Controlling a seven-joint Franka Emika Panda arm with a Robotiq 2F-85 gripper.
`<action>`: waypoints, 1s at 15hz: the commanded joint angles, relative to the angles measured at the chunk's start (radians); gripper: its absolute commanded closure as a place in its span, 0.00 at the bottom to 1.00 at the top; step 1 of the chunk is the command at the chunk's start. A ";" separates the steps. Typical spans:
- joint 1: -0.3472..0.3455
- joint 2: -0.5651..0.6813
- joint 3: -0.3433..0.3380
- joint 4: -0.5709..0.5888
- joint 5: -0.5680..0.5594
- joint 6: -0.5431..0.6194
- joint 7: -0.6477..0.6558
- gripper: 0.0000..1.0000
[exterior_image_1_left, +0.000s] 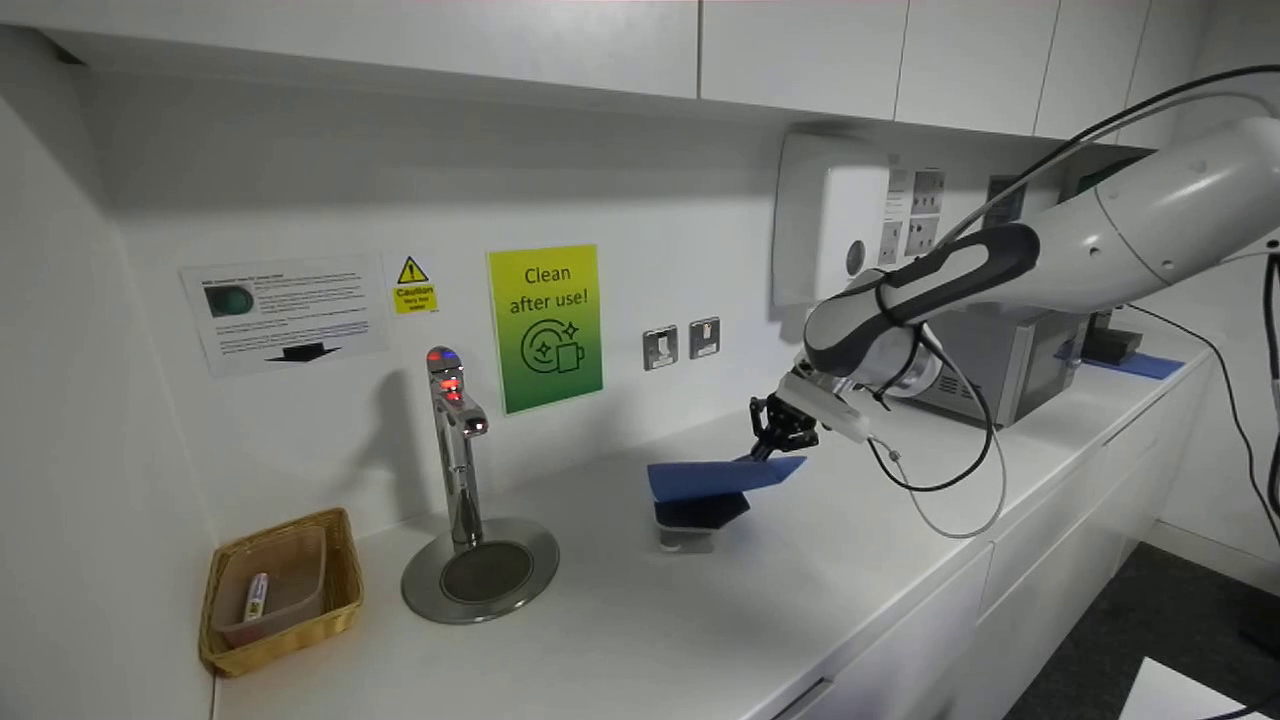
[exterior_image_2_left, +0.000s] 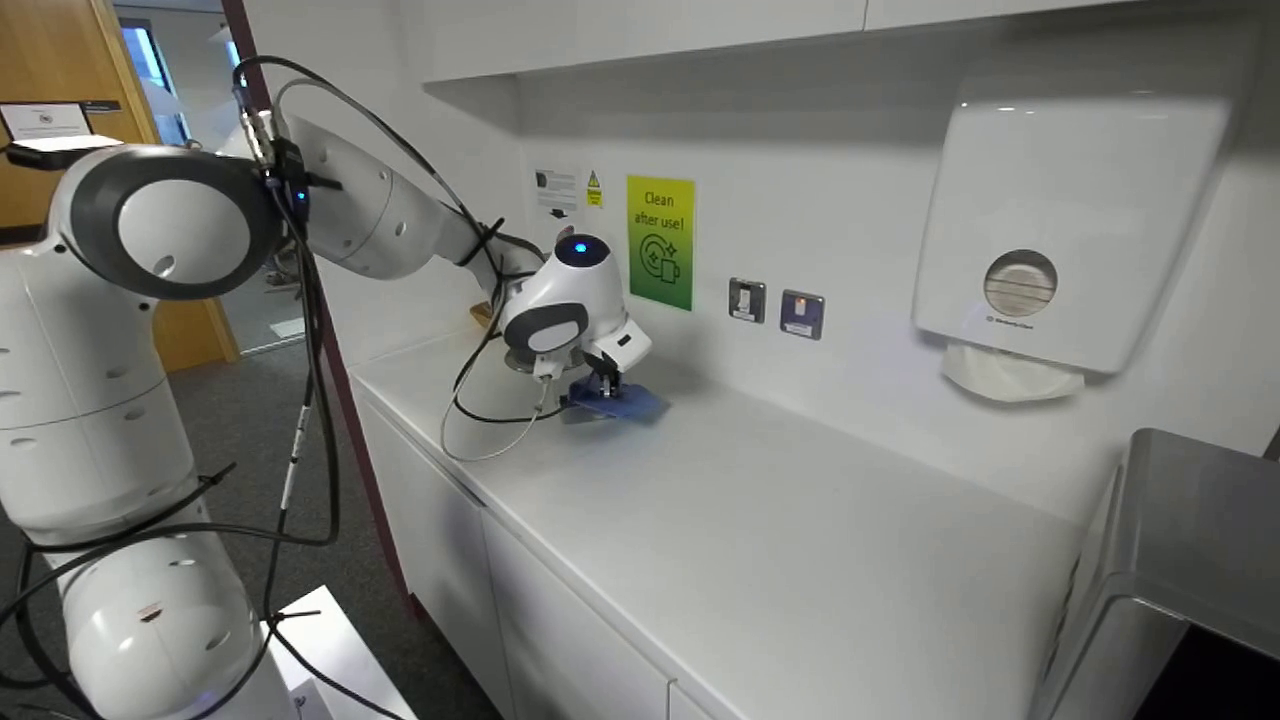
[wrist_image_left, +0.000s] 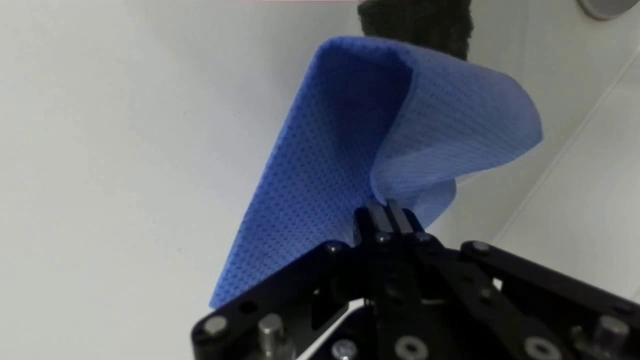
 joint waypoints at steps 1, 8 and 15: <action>0.005 -0.070 0.002 0.010 -0.016 -0.012 0.025 1.00; 0.000 -0.103 0.000 0.032 -0.014 -0.014 0.025 0.42; -0.017 -0.143 -0.017 0.039 -0.025 0.007 0.042 0.00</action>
